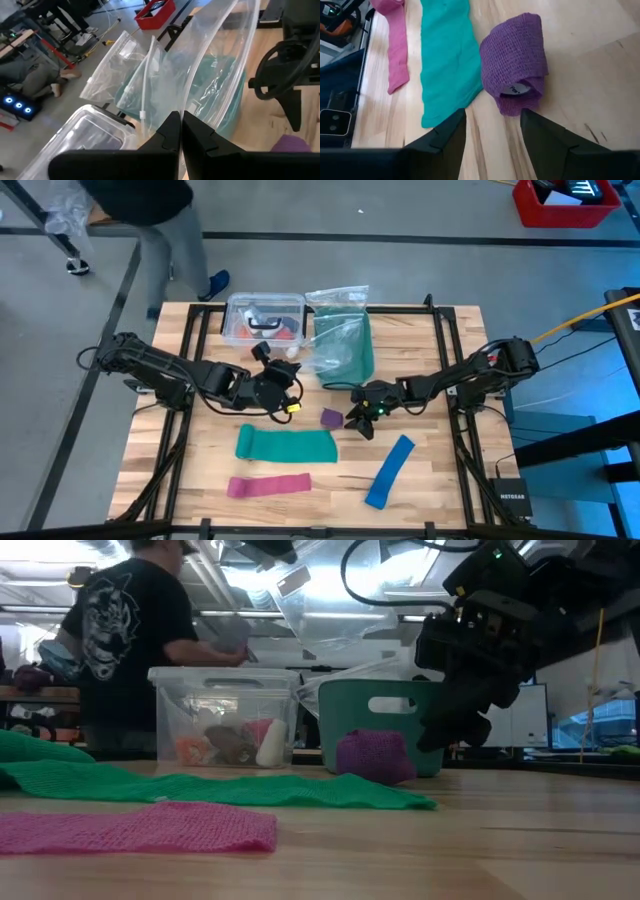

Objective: Roll bandage
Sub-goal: Insert the purple bandage into the transparent zip bag

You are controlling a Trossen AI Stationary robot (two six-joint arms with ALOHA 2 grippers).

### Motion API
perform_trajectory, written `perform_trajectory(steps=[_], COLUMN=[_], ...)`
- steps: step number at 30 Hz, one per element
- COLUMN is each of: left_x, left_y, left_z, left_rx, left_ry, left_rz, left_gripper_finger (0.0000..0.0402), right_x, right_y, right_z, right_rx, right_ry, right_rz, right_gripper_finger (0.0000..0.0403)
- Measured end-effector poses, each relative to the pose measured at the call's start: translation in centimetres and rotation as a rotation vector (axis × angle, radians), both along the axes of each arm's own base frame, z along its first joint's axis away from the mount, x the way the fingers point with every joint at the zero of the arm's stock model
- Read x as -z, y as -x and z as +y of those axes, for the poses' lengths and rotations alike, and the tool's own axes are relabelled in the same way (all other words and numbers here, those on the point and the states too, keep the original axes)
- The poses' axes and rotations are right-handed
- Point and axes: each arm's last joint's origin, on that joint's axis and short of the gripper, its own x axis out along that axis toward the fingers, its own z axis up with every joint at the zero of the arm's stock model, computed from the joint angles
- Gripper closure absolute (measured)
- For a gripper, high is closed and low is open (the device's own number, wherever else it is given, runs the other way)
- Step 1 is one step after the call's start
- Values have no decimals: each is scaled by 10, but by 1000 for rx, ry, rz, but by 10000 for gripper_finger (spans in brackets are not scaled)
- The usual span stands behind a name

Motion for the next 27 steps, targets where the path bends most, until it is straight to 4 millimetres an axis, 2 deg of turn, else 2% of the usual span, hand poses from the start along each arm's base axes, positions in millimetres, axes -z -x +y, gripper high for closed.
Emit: perform_trajectory(steps=[11,18,27], left_x=[-2,-2,-2], left_y=[-1,-1,-1], left_z=[-1,-1,-1], left_rx=[5,5,6], left_ry=[2,2,2], left_rz=[-16,-15,-16], left_gripper_finger=[401,401,401], right_x=[9,22,21], right_y=[-7,-12,-36], right_z=[1,1,1], right_rx=[15,40,84], right_ry=[-19,-25,-6], right_rz=[-26,-16,-84], right_gripper_finger=[215,215,215])
